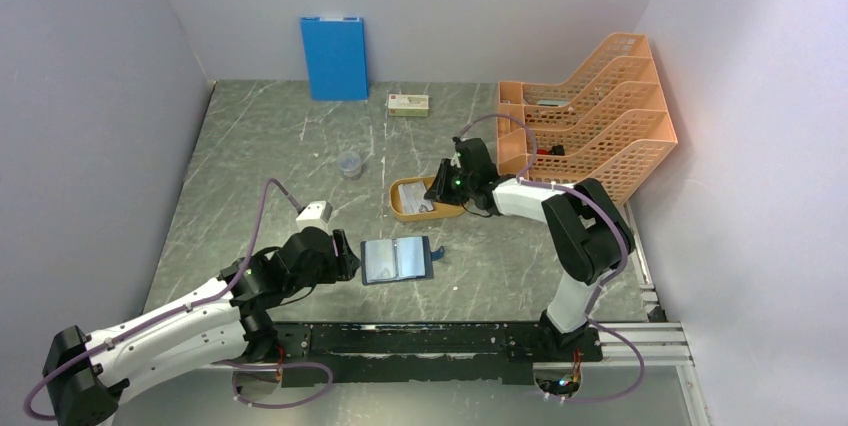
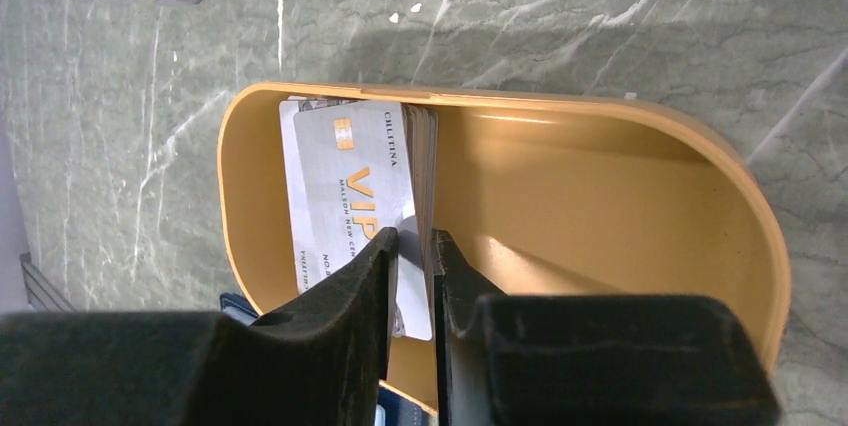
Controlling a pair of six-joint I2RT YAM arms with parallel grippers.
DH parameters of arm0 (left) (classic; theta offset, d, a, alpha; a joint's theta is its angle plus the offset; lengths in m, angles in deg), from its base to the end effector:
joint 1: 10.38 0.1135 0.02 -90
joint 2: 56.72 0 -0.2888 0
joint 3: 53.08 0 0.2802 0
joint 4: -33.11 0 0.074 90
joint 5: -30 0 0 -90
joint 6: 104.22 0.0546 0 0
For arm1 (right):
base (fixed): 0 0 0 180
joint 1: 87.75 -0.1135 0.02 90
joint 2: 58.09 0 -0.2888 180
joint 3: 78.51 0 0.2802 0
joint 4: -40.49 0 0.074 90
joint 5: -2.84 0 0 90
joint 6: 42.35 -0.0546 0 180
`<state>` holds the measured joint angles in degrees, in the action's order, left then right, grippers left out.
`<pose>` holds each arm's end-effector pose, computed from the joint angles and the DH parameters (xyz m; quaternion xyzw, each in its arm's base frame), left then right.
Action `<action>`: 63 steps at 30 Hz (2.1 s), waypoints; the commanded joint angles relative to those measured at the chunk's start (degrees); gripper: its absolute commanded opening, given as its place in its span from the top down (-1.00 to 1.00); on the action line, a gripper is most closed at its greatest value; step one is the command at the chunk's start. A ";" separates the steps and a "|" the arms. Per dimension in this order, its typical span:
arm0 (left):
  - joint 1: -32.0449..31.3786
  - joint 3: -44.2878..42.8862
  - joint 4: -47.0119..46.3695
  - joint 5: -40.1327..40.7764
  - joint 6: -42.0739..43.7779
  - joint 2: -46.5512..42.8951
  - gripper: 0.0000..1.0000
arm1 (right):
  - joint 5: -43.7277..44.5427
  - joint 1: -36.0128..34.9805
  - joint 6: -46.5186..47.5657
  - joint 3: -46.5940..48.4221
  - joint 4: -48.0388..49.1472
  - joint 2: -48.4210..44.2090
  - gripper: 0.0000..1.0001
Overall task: Put the credit cards into the card holder
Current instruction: Pick up the credit card from the storage box.
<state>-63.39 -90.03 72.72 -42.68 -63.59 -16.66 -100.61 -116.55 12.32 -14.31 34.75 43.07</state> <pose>0.1161 -0.1271 0.1986 -0.0316 0.9071 -0.2225 0.3559 0.3384 0.2006 0.1422 0.0049 0.9109 0.3024 0.2807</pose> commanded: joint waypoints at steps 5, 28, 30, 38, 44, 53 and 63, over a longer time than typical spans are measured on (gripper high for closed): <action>0.11 0.31 -1.75 -0.77 -0.08 -0.20 -0.21 | -0.79 0.75 -0.96 -2.35 1.68 -2.05 -0.07; 0.15 0.15 -2.55 -0.96 0.34 1.14 -0.21 | -1.05 0.54 0.93 -0.43 -2.06 0.62 0.66; 0.12 0.10 -2.62 -0.87 0.41 1.17 -0.21 | -1.02 0.58 0.90 -0.46 -2.04 0.28 0.74; 0.18 -0.07 -2.37 -0.80 0.58 1.15 -0.21 | -1.01 1.06 0.25 -1.17 -2.17 -0.95 1.00; 0.13 -0.32 -2.37 -0.69 0.84 1.22 -0.21 | -0.66 1.58 -0.55 -1.52 -3.35 -2.67 1.00; 0.11 -0.65 -2.63 -0.61 1.07 1.61 -0.21 | -1.73 1.90 -1.80 -1.47 -4.54 -5.10 1.00; 0.14 -1.45 -2.15 -0.07 1.28 1.27 -0.21 | -4.46 1.84 -7.15 0.34 -9.40 -10.68 1.00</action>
<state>-63.39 -90.03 71.85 -42.73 -63.50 -15.02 -103.78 -115.19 7.99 -14.86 29.49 35.58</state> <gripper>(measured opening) 0.604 0.055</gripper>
